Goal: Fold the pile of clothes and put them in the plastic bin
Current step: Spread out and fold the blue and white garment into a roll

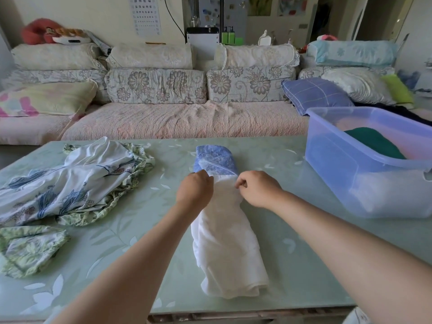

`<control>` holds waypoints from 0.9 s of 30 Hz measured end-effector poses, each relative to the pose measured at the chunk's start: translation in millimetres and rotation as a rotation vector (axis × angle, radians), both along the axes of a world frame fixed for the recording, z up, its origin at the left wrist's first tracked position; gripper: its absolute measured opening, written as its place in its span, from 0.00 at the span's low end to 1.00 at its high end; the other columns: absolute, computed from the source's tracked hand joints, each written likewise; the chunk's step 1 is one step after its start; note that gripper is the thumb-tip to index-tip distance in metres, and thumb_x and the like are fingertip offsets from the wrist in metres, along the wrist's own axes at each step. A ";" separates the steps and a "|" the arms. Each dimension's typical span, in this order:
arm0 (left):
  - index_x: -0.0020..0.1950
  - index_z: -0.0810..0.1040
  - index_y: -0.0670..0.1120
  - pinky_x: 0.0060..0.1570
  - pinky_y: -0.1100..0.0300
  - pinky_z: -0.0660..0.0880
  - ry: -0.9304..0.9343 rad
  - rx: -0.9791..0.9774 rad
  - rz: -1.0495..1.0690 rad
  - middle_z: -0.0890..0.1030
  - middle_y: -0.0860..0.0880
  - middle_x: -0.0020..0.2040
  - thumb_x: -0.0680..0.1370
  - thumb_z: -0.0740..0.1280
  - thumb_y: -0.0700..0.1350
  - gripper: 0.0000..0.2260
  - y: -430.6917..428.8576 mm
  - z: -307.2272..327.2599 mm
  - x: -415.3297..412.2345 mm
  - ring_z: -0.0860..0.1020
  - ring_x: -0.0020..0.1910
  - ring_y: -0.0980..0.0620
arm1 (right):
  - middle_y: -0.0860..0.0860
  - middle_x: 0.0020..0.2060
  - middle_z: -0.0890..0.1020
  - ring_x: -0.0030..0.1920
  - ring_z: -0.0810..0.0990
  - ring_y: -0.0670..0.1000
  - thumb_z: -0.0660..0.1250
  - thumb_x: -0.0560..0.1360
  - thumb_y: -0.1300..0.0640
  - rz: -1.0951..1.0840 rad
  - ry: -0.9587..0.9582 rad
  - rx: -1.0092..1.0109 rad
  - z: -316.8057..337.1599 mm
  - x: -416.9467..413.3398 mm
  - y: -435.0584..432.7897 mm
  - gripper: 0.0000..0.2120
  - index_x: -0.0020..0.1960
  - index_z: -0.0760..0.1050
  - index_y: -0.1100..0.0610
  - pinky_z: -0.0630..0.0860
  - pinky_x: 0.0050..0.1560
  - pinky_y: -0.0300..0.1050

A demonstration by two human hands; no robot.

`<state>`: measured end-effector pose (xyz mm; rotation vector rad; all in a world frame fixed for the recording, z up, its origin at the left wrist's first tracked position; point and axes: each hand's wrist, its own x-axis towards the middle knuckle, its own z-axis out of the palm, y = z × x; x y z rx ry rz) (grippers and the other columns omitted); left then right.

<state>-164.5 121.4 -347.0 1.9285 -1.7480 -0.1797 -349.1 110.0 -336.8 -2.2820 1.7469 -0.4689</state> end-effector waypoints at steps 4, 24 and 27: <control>0.47 0.76 0.43 0.40 0.55 0.72 0.044 0.060 0.042 0.81 0.43 0.44 0.77 0.64 0.59 0.18 -34.7 -2.4 -7.4 0.79 0.47 0.41 | 0.47 0.53 0.83 0.54 0.79 0.54 0.61 0.79 0.53 -0.098 -0.027 -0.082 -5.4 3.1 -42.0 0.08 0.51 0.80 0.47 0.71 0.46 0.44; 0.44 0.78 0.46 0.32 0.59 0.67 0.076 0.049 0.068 0.80 0.48 0.40 0.74 0.67 0.47 0.05 -71.3 -21.0 21.1 0.78 0.41 0.45 | 0.51 0.39 0.85 0.41 0.81 0.56 0.72 0.73 0.50 -0.293 -0.340 0.143 -39.8 55.9 -163.4 0.11 0.36 0.82 0.56 0.77 0.45 0.42; 0.40 0.76 0.46 0.27 0.61 0.64 0.149 0.016 0.083 0.76 0.51 0.34 0.76 0.66 0.44 0.05 -71.6 -24.3 34.3 0.73 0.34 0.50 | 0.52 0.47 0.86 0.50 0.83 0.57 0.73 0.74 0.50 -0.374 -0.312 0.063 -36.7 55.5 -169.8 0.07 0.42 0.84 0.53 0.78 0.51 0.44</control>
